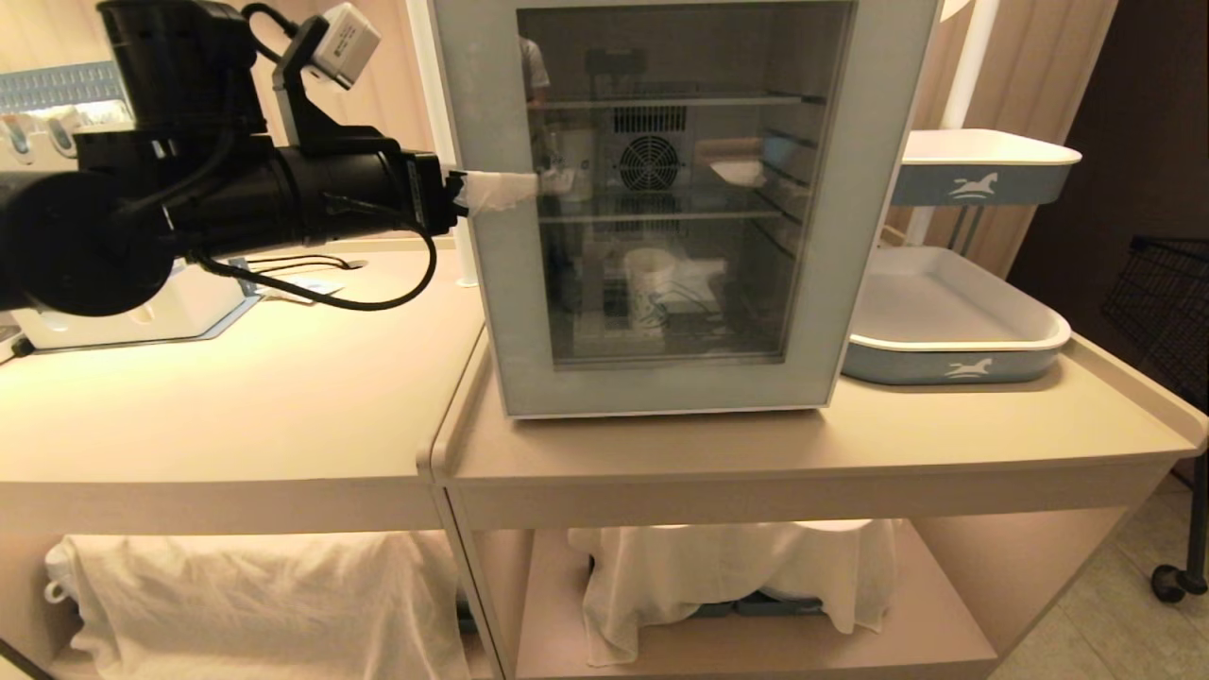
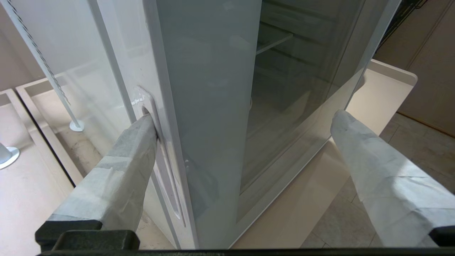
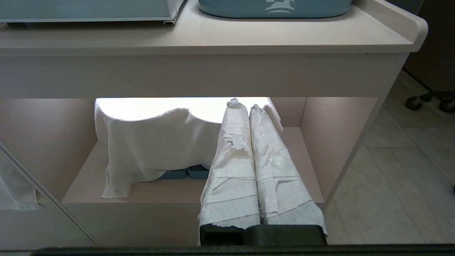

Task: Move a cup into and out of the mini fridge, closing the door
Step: Open the freezer door

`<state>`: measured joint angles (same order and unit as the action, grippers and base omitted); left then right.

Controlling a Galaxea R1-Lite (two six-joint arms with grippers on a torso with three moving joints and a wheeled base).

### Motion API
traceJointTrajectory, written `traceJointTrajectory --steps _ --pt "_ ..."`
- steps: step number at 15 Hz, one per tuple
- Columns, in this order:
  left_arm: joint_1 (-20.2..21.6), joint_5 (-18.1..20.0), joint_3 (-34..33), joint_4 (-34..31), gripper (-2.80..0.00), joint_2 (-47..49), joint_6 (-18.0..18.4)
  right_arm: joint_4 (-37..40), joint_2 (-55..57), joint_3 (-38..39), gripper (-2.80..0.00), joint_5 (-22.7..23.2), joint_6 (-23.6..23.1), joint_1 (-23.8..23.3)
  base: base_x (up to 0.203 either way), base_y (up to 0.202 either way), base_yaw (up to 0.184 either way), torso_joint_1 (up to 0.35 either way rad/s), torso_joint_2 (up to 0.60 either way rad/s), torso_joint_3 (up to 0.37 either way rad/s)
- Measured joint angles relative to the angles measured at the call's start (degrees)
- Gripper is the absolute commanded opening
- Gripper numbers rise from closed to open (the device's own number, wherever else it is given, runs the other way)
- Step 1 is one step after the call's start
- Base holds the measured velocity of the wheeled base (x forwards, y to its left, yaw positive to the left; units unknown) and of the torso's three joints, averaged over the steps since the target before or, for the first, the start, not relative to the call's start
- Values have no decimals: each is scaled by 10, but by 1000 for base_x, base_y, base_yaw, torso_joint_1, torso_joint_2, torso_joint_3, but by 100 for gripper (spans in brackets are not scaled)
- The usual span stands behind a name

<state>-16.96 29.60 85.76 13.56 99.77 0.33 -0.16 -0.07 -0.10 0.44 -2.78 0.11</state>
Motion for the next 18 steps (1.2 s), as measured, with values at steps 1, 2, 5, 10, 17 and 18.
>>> traceJointTrajectory --steps 1,2,5,10,17,18 --pt "-4 0 -3 1 0 -2 0 0 0 0 -280 0 0 0 0 0 0 0 0 0" --pt "-8 -1 -7 3 0 -4 -1 0 0 0 -280 0 0 0 0 0 0 0 0 0" --pt "-18 -10 -11 3 0 -8 -4 0 0 0 -280 0 0 0 0 0 0 0 0 0" --pt "-29 -9 -25 3 0 -20 -5 0 0 0 -280 0 0 0 0 0 0 0 0 0" --pt "-37 -8 -55 0 0 -51 -5 0 0 0 -280 0 0 0 0 0 0 0 0 0" --pt "-38 -7 -65 0 0 -61 -4 0 0 0 -280 0 0 0 0 0 0 0 0 0"
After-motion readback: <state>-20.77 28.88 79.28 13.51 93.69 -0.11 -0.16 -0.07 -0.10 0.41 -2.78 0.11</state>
